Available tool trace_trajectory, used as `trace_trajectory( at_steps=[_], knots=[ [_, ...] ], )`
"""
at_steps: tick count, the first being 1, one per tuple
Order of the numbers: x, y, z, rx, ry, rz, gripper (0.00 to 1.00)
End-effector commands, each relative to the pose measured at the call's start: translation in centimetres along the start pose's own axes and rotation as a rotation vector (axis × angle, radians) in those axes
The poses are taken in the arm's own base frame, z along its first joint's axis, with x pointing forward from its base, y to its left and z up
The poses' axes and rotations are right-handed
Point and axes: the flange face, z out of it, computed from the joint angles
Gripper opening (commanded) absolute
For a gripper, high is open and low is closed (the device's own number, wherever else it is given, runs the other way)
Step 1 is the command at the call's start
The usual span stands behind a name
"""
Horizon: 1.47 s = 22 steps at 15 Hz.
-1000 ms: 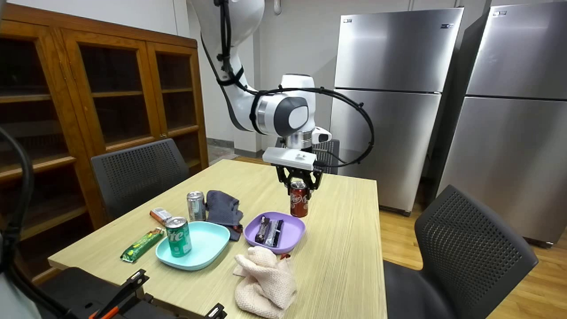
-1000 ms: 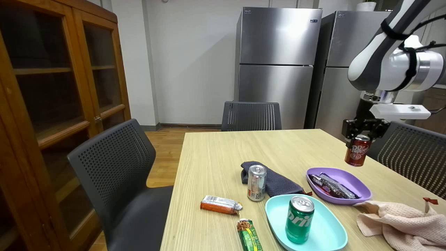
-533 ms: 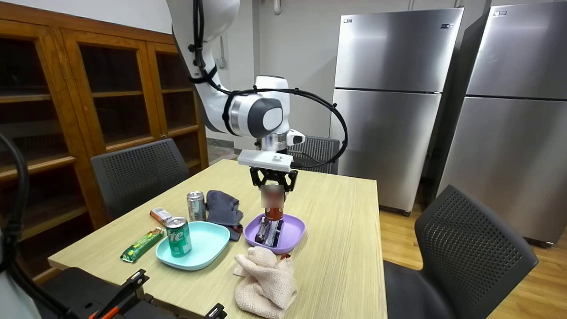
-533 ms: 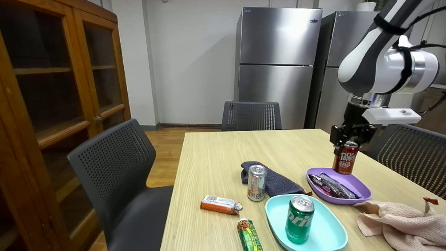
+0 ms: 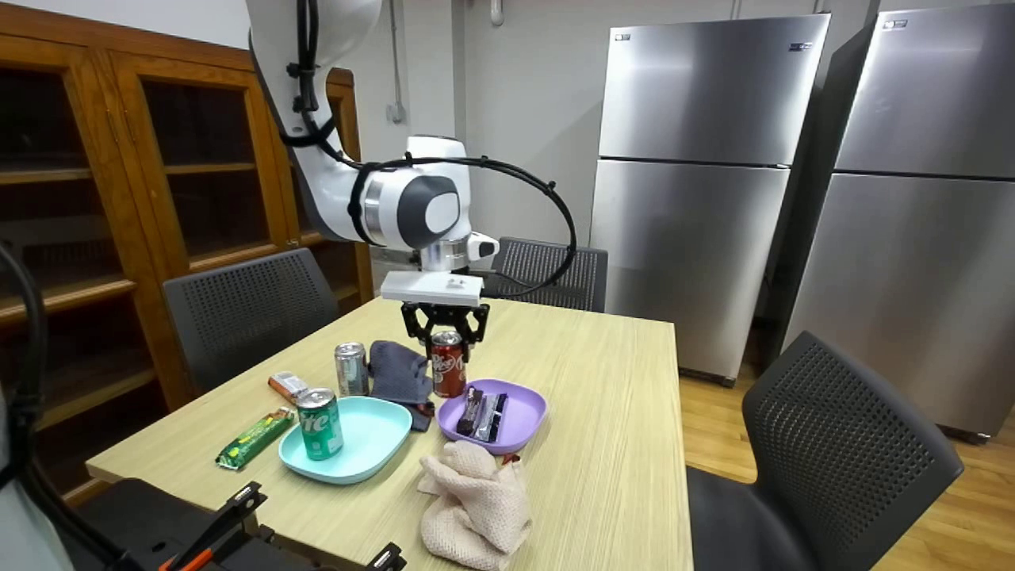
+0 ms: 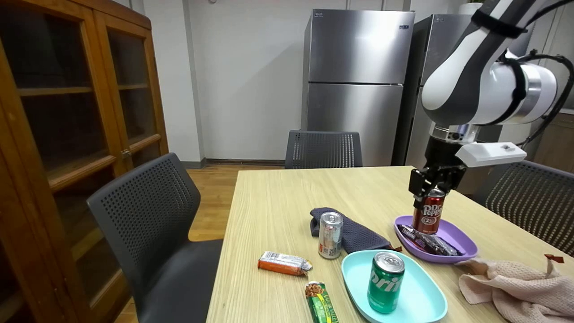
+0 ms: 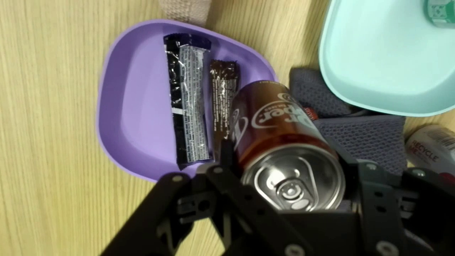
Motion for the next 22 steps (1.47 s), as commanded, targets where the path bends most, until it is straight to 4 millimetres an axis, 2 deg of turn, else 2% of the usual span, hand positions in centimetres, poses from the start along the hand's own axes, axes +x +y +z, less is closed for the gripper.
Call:
trace_trajectory(
  at_steps=[1,9,12,16,22],
  knots=[
    [0.0,-2.5,-0.9,-0.004,0.01,-0.076,0.38],
    [0.9,-6.8,0.3,0.029,-0.011,-0.192,0.38],
    [0.5,-8.3,0.8,0.039,-0.021,-0.246,0.38],
    [-0.4,-9.3,2.4,0.042,-0.056,-0.288,0.38],
    [-2.1,-9.8,3.9,0.05,-0.107,-0.346,0.38]
  ],
)
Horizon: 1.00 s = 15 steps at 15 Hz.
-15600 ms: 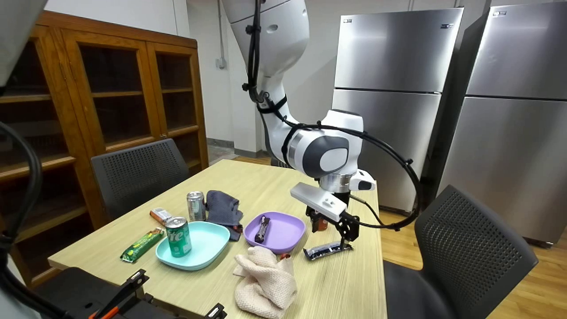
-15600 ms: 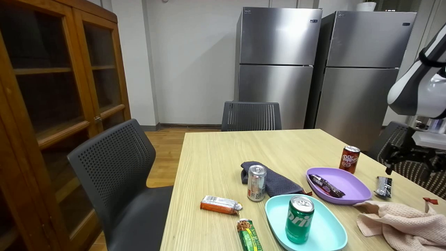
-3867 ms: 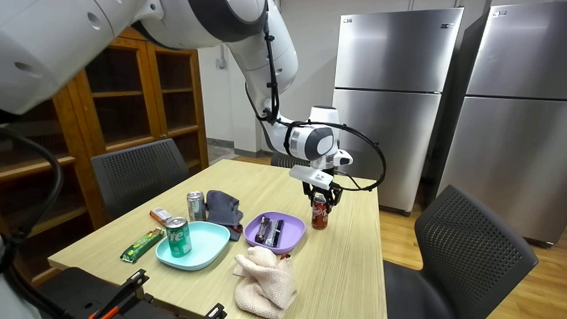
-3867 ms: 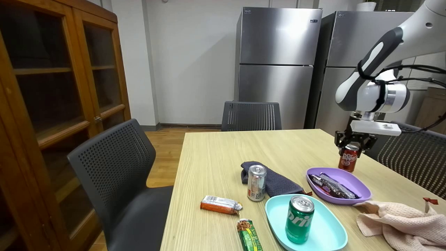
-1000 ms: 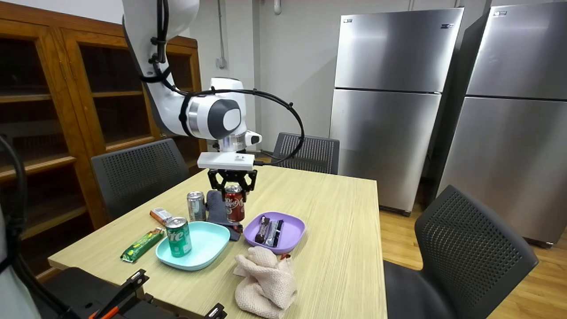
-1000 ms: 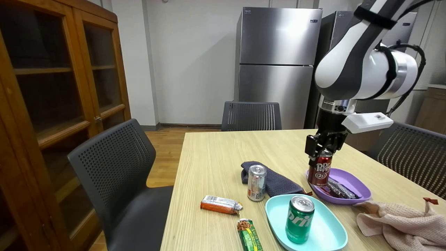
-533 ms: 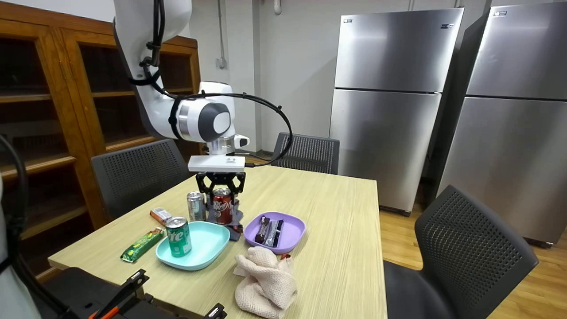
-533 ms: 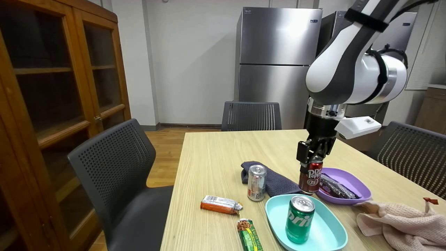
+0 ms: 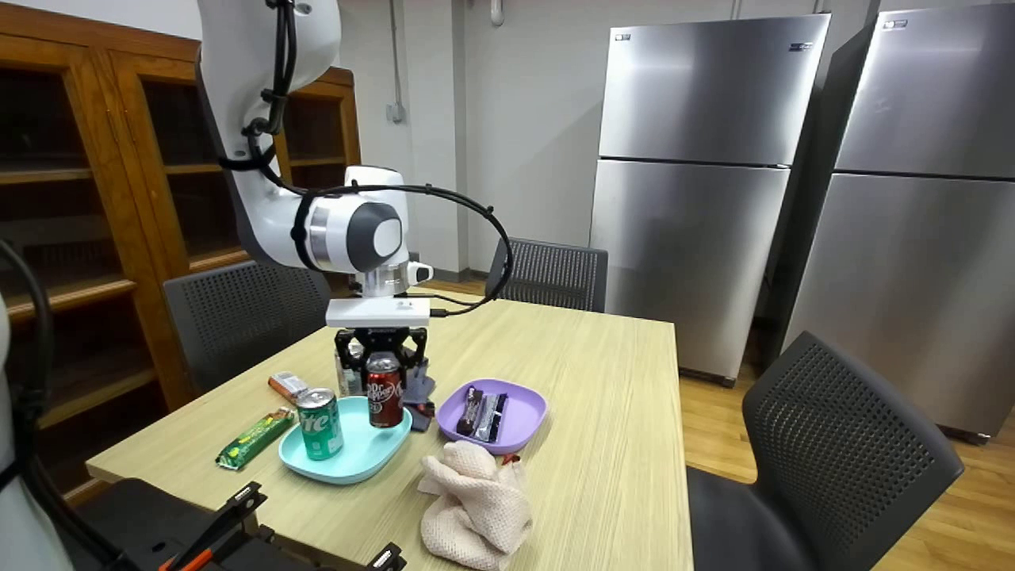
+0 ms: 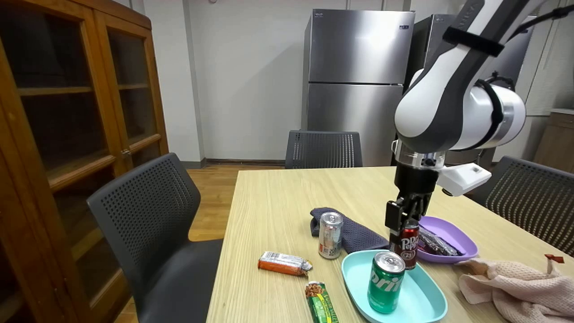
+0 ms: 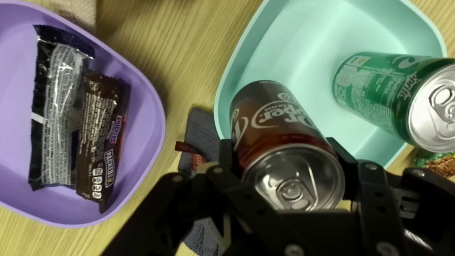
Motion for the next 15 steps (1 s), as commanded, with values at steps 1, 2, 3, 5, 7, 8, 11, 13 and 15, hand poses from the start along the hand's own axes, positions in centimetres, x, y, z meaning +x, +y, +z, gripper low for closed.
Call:
trace_trajectory(
  at_steps=[1,2,3,5,7,8,11,13,15],
  knots=[
    [-0.9,-0.5,0.0,-0.012,-0.016,-0.054,0.38],
    [-1.1,-0.6,0.1,-0.01,-0.02,-0.061,0.38],
    [-1.2,-0.7,0.3,-0.011,-0.024,-0.064,0.38],
    [-1.5,-0.8,0.5,-0.012,-0.021,-0.055,0.38],
    [-1.7,-0.9,0.7,-0.014,-0.029,-0.057,0.38],
    [-1.8,-1.0,0.7,-0.012,-0.024,-0.058,0.38],
    [-2.2,-1.3,0.9,-0.008,-0.014,-0.053,0.38],
    [-2.4,-1.5,1.0,-0.007,-0.006,-0.056,0.38],
    [-2.6,-1.7,1.2,-0.003,0.003,-0.051,0.38]
  ],
)
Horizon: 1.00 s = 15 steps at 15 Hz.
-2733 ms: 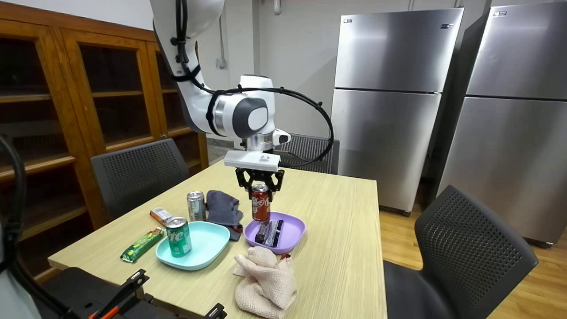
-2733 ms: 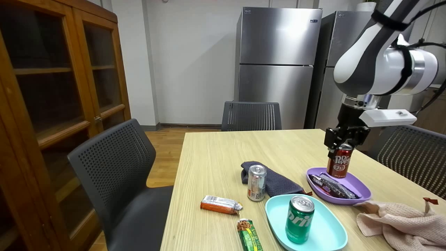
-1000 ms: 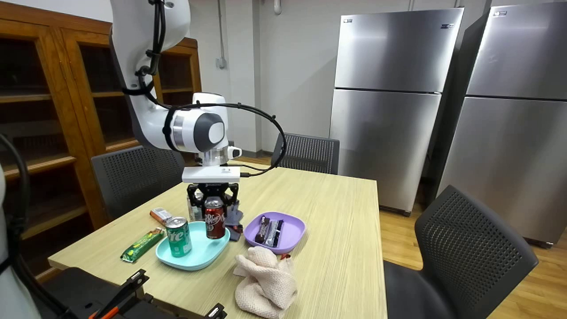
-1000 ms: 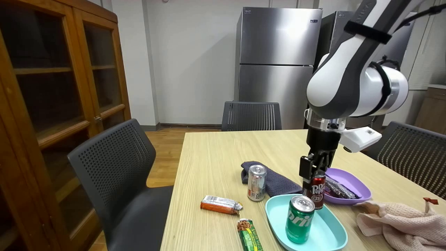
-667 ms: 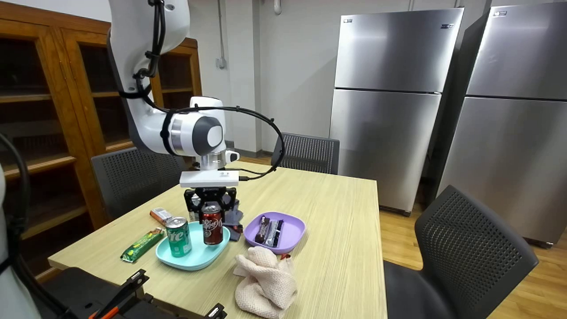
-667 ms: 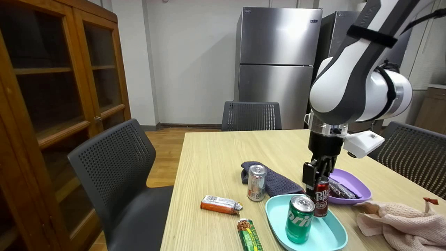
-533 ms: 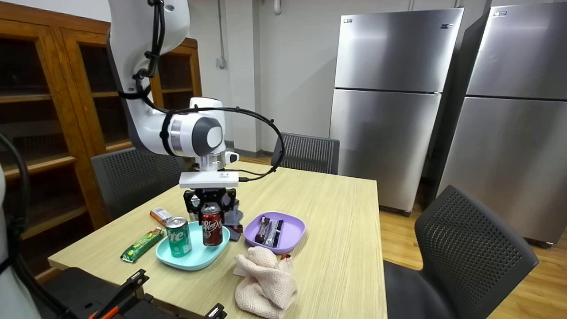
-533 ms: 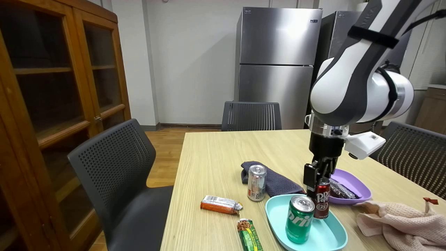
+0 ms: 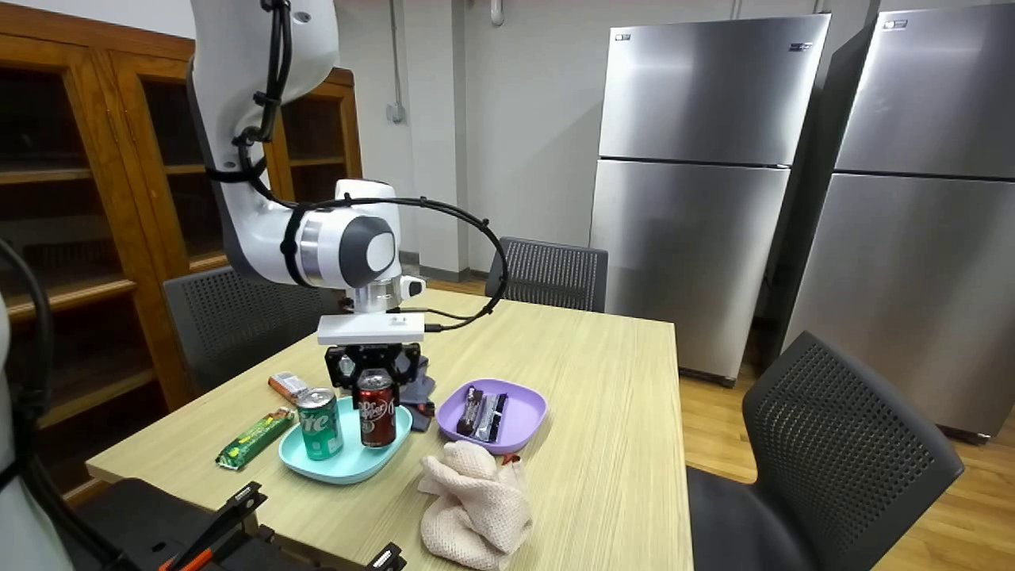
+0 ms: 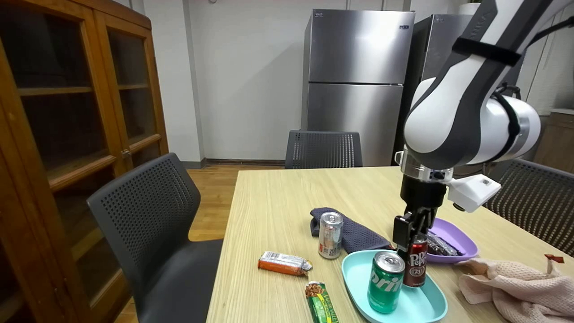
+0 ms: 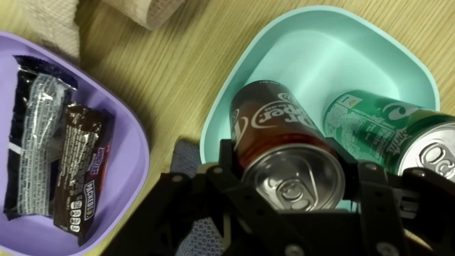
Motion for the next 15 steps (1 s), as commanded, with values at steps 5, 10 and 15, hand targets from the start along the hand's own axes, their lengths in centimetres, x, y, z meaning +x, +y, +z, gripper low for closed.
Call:
trace_trajectory(
  at_steps=[5,10,15],
  knots=[
    [-1.0,-0.9,0.2,-0.013,0.027,-0.03,0.38],
    [-1.7,-0.5,0.9,-0.041,0.018,-0.112,0.38],
    [-2.0,-0.5,1.0,-0.05,0.034,-0.184,0.38]
  ],
)
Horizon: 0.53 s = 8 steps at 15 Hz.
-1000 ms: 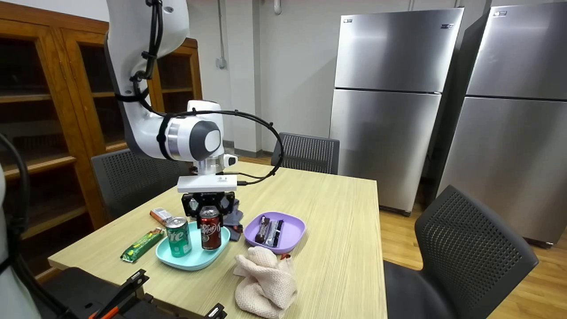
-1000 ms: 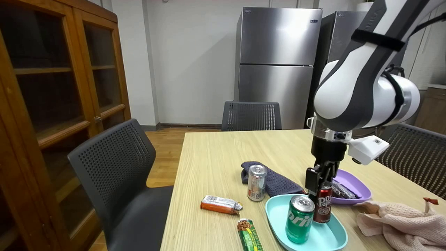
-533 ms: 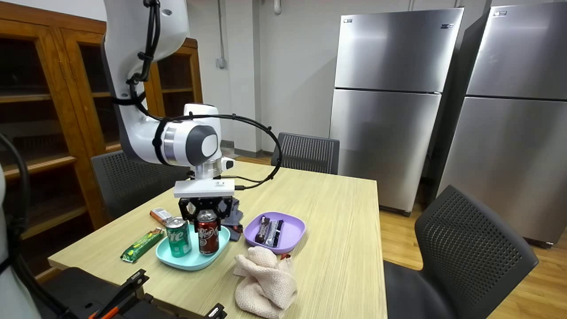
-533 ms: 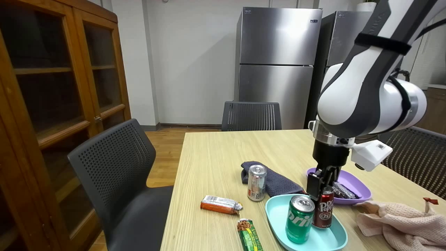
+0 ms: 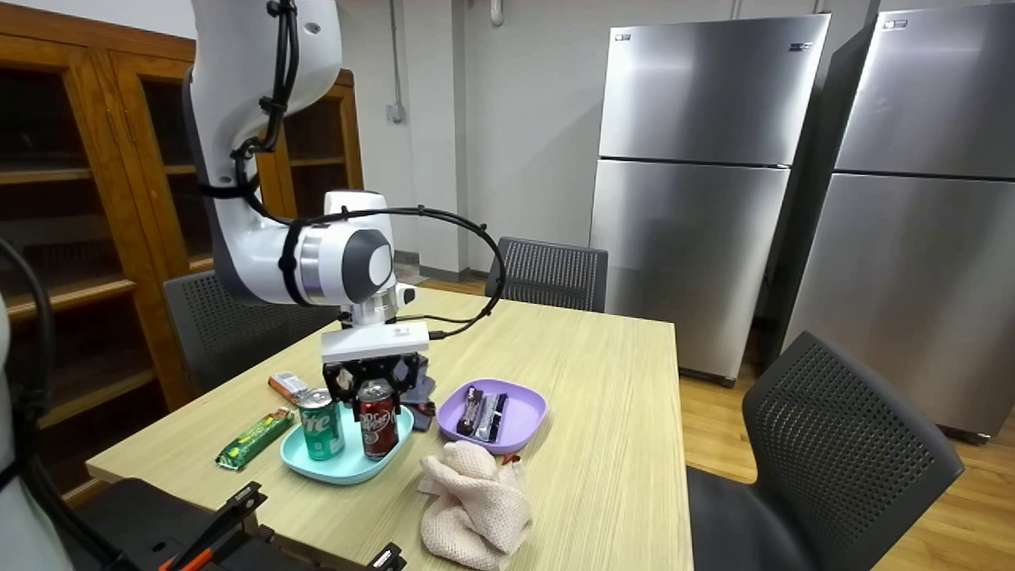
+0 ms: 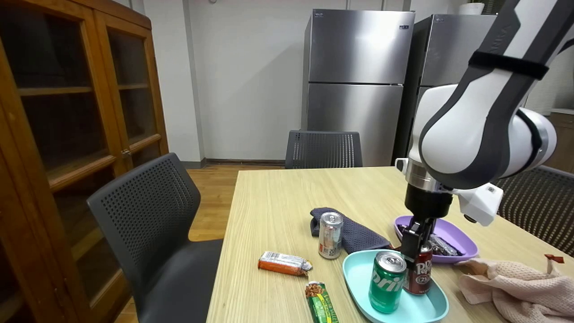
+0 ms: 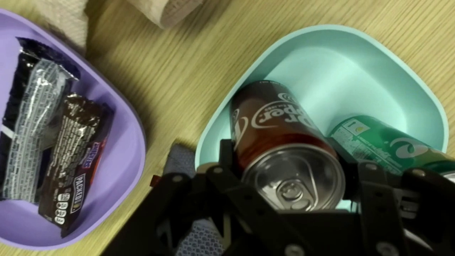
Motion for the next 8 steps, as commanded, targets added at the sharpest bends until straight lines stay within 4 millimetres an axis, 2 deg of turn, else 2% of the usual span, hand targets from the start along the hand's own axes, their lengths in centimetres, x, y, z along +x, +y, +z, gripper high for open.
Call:
trace_trajectory(
  at_steps=[1,4,5,8],
  knots=[
    [-0.67,-0.07,-0.18,-0.009,0.021,-0.066,0.38],
    [-0.67,-0.03,-0.27,-0.012,0.028,-0.085,0.38],
    [-0.68,-0.01,-0.23,-0.011,0.025,-0.085,0.88],
    [-0.61,0.18,-0.74,-0.013,0.043,-0.061,1.0]
  ],
)
